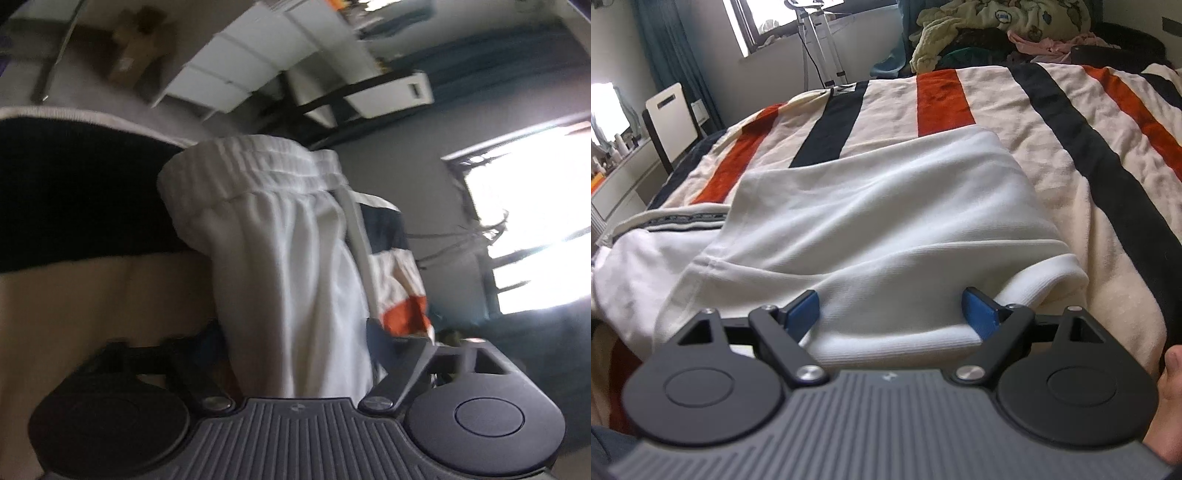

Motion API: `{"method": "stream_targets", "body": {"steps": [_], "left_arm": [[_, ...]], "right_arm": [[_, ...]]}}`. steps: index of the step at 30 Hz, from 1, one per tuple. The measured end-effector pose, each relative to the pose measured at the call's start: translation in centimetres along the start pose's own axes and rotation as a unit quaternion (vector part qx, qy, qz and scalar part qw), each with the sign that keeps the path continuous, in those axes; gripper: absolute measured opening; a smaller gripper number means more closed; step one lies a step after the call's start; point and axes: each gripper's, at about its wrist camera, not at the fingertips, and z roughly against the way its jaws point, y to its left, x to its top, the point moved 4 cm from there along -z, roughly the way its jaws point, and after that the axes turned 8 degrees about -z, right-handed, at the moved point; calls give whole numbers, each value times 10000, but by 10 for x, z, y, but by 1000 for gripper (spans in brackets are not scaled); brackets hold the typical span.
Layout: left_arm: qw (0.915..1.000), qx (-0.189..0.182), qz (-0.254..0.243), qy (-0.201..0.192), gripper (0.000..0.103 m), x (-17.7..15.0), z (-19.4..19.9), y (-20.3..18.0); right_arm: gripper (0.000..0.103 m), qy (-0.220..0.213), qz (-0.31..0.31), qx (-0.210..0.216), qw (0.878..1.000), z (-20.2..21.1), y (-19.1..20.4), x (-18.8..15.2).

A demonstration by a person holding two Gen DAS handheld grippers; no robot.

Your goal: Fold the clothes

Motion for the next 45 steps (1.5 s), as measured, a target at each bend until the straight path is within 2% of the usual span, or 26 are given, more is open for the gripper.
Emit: {"method": "stream_targets", "body": {"steps": [2, 4, 9, 10, 12, 14, 20, 21, 23, 24, 25, 26, 28, 31, 35, 39, 43, 45], "left_arm": [[9998, 32, 215, -43, 18, 11, -4, 12], [9988, -105, 450, -152, 15, 18, 0, 19], [9991, -162, 327, -216, 15, 22, 8, 21], [9993, -140, 305, -193, 16, 23, 5, 22], [9996, -75, 246, -141, 25, 26, -1, 23], [9998, 89, 67, -188, 54, 27, -4, 18], [9960, 484, -673, -346, 55, 26, -16, -9], [9943, 567, -826, -376, 53, 26, -20, -15], [9895, 768, -1139, -453, 32, 26, -23, -24], [9864, 862, -1310, -498, 30, 27, -24, -29], [9819, 879, -1577, -579, 22, 26, -22, -38], [9761, 868, -1875, -672, 19, 26, -19, -47], [9577, 909, -2547, -979, 17, 19, -8, -75], [9220, 889, -3467, -1476, 17, 3, 13, -121], [8762, 508, -4274, -2170, 17, -33, 50, -190], [8196, -65, -4984, -2825, 17, -100, 83, -258], [7658, -540, -5557, -3190, 17, -189, 94, -313], [7450, -719, -5763, -3281, 17, -237, 93, -327]], "right_arm": [[87, -6, 13, -6, 10000, -1, 0, 0], [88, -5, 4, 46, 10000, 0, 0, 0], [85, -27, -65, 92, 9999, 2, -3, -1], [85, -28, -73, 98, 9999, 3, -3, 0], [85, -29, -96, 102, 9999, 3, -3, 0], [85, -24, -104, 89, 9999, 2, -3, 1], [88, -27, 262, -3, 9997, -6, 3, -4], [88, -1, 276, -19, 9996, -8, 2, -4], [88, -11, 212, 5, 9998, -8, 0, -3], [88, -9, 161, 42, 9999, -7, -1, -2], [88, -9, 109, 79, 9999, -6, -3, -1], [87, -11, 45, 107, 9999, -5, -4, 0], [85, -19, -84, 168, 9998, -3, -8, 2], [85, -169, -578, 417, 9973, 5, -19, 8], [86, -465, -1433, 654, 9864, 23, -43, 21], [86, -901, -1881, 544, 9765, 43, -68, 34], [86, -1311, -2227, 163, 9659, 62, -96, 47], [86, -1535, -2344, -122, 9599, 72, -112, 52]]}}
